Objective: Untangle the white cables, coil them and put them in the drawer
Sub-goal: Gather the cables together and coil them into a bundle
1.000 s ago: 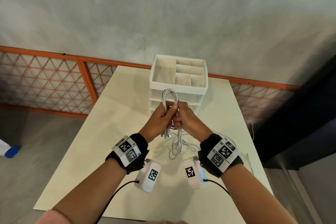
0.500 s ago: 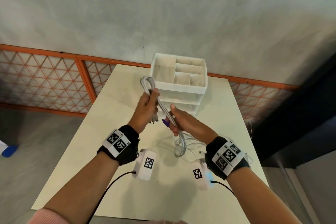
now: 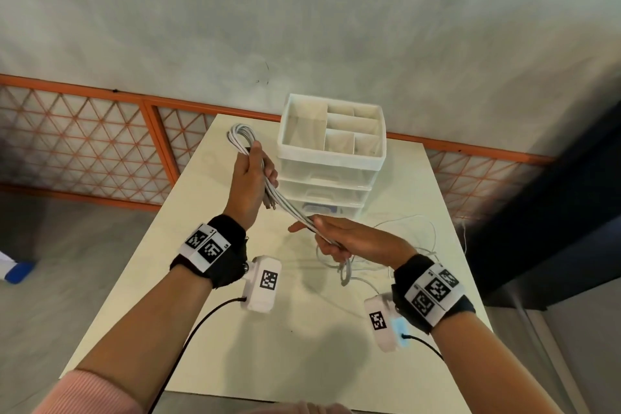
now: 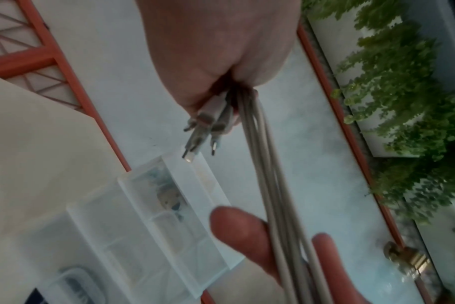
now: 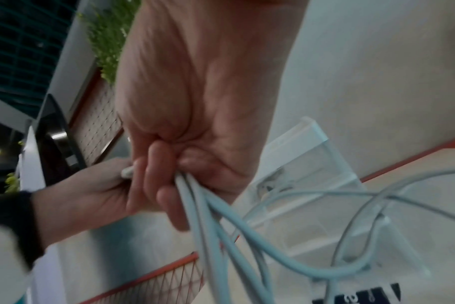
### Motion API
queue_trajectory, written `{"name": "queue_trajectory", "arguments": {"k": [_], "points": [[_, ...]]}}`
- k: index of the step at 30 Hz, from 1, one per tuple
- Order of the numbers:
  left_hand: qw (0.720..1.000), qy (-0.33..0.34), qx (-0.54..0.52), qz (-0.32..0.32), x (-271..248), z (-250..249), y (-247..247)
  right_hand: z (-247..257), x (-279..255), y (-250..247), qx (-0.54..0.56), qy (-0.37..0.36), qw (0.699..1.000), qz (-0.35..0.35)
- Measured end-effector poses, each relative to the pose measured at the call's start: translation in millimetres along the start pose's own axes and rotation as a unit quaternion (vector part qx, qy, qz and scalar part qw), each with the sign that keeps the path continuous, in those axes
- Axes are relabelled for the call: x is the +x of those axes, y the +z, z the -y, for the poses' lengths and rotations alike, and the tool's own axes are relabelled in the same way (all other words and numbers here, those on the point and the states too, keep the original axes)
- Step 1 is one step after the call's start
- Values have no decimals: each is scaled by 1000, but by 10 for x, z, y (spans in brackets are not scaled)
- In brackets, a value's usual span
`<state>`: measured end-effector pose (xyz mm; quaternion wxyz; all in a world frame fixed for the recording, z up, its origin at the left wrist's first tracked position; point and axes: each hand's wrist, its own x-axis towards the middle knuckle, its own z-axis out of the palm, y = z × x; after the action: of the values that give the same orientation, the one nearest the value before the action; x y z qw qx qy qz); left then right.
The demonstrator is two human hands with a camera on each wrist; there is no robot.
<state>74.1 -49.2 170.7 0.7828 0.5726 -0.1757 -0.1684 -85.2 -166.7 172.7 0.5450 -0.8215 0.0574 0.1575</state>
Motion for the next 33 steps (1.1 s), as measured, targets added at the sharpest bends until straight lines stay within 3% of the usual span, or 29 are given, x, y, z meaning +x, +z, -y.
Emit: {"name": "queue_trajectory", "arguments": {"k": [5,8,12,16,22,28,33], "points": [[999,7,20,45,-55,44,-11,-25,-134,-212,-32,24,999,32],[997,1,30,74,-65,23,16,32,-161,-252,-70,27,997,7],[977,-44,55,203,-110,-30,52,190,-150,-265,-218,20,976,11],[955,-86,63,277,-191,-41,144,363,-119,-263,-256,-28,962,-91],[947,-102,61,297,-266,-106,224,469,-169,-236,-141,-103,955,-241],[954,-79,93,275,-347,-183,270,590,-187,-243,-201,-135,936,-257],[941,-101,74,315,-399,-186,273,640,-130,-234,-243,-138,929,-243]]}}
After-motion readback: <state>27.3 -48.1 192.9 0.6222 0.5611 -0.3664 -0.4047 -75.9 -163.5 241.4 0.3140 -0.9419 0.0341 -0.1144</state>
